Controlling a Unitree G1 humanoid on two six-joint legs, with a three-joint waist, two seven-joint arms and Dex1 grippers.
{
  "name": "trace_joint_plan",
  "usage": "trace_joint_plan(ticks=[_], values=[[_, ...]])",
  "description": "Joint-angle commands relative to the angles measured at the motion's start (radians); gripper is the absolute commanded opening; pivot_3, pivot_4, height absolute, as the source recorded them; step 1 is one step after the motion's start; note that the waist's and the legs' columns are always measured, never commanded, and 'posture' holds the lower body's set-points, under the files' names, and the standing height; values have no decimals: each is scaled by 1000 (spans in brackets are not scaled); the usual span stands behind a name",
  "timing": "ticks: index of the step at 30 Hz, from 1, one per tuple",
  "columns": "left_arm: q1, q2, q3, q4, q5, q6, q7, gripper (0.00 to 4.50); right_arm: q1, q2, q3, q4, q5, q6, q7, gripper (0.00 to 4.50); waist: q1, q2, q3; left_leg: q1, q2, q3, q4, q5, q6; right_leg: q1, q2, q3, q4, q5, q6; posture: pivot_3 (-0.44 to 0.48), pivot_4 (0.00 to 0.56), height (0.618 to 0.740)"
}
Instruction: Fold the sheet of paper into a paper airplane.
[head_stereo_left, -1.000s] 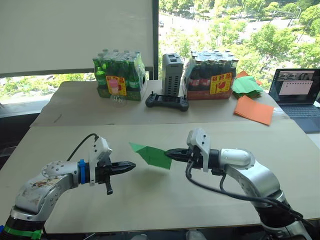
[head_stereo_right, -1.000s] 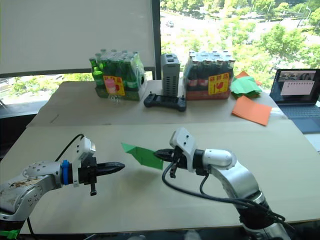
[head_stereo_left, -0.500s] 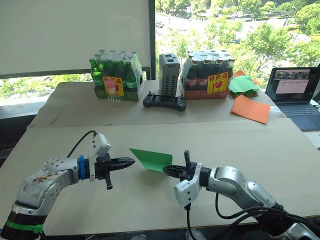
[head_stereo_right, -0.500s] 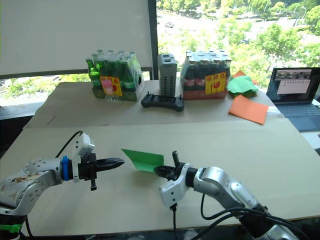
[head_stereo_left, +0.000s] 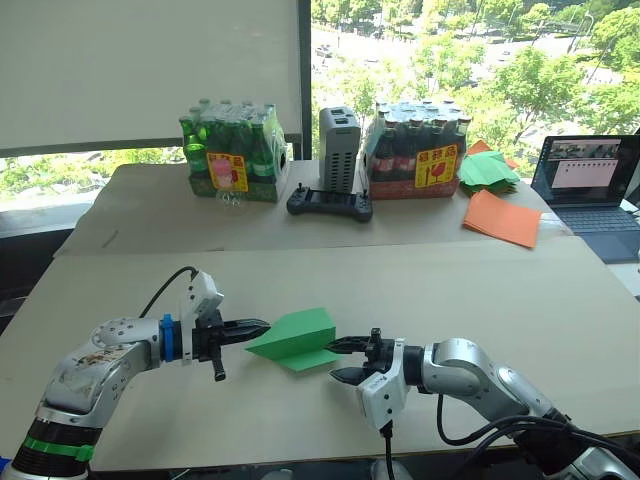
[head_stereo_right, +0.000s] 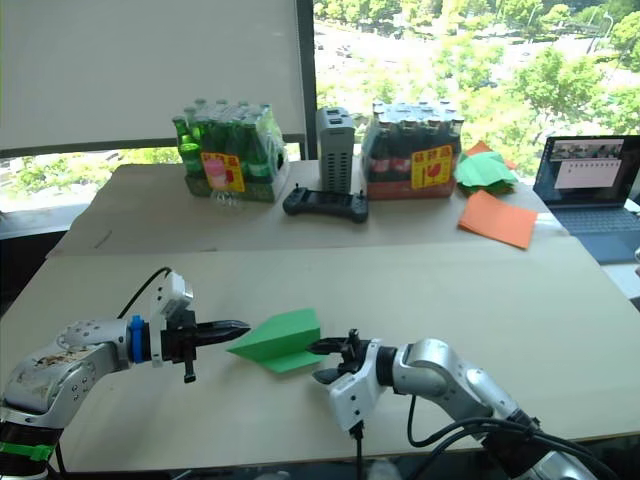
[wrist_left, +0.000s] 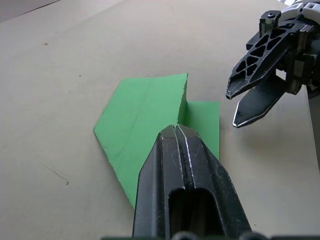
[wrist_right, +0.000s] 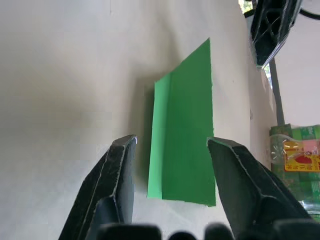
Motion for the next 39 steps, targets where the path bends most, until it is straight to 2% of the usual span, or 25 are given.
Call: trace_joint_plan(ticks=[1, 6, 12, 21, 29, 39], values=[[-21, 1, 14, -19, -4, -12, -4, 0, -13, 47, -71, -117, 158, 155, 47, 2576, -1, 0, 0, 0, 0, 0, 0, 0, 0, 0, 0, 0, 0, 0, 0, 0, 150, 711], [-100, -36, -35, -25, -1, 29, 27, 0, -16, 114, -108, -139, 220, 352, 64, 2576, 9, 0, 0, 0, 0, -1, 0, -1, 2, 1, 0, -1, 0, 0, 0, 0, 150, 711], [-203, -82, -119, 27, 62, 20, 42, 0, 5, 134, -96, -132, 240, 503, 110, 2576, 14, 0, 0, 0, -1, -1, 0, 0, 1, 0, 0, -1, 0, 0, 0, 0, 150, 711], [-228, -80, -132, 21, 76, 27, 29, 0, 24, 186, -106, -159, 299, 676, 136, 2576, 1, 0, 0, 0, 0, -1, 0, 0, 1, 0, 0, 0, 0, 0, 0, 0, 150, 711], [-211, -63, -120, 5, 70, 33, 30, 0, 18, 190, -101, -203, 392, 845, 194, 50, 1, 0, 0, 0, -1, -1, 1, 0, 1, 0, 0, 0, 0, 0, 0, 0, 150, 711], [-188, -53, -128, 9, 86, 14, 28, 0, 22, 157, -27, -129, 317, 920, 175, 50, 2, 0, 0, -1, -1, -1, 1, 0, 1, 0, 0, -1, 0, 0, 0, 0, 150, 711]])
